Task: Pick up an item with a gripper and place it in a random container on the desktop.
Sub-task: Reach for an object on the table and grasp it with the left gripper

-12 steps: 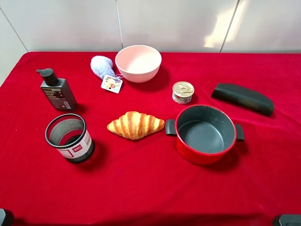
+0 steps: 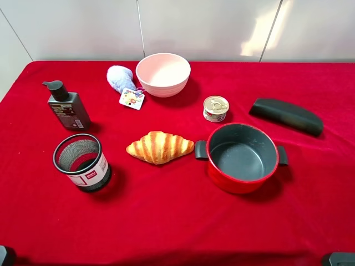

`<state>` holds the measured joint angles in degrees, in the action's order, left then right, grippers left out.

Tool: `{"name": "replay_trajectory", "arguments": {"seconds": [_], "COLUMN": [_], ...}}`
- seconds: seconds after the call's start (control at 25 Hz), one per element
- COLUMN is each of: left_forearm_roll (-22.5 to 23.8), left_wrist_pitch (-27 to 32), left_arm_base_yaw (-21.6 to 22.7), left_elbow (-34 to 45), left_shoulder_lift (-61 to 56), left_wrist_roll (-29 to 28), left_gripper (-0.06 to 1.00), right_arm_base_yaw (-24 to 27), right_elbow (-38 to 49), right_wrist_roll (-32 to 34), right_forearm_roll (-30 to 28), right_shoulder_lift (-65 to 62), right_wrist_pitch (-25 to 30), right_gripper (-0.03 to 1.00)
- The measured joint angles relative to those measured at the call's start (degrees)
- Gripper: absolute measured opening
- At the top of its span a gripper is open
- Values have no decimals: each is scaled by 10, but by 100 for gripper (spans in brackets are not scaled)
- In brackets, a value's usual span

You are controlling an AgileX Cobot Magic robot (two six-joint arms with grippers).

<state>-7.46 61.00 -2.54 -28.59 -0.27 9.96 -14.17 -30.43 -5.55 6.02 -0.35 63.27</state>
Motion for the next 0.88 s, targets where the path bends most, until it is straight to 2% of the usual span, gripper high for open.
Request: {"name": "replay_trajectory", "arguments": {"seconds": [0.88], "left_forearm_roll": [0], "left_wrist_pitch": [0], "left_arm_base_yaw": [0], "left_elbow": [0], "left_shoulder_lift": [0], "left_wrist_roll": [0], "left_gripper": [92], "right_arm_base_yaw": [0], "right_elbow": [0], "right_wrist_roll": [0], "right_forearm_roll": [0], "right_shoulder_lift": [0], "right_wrist_pitch": [0], "right_gripper": [69]}}
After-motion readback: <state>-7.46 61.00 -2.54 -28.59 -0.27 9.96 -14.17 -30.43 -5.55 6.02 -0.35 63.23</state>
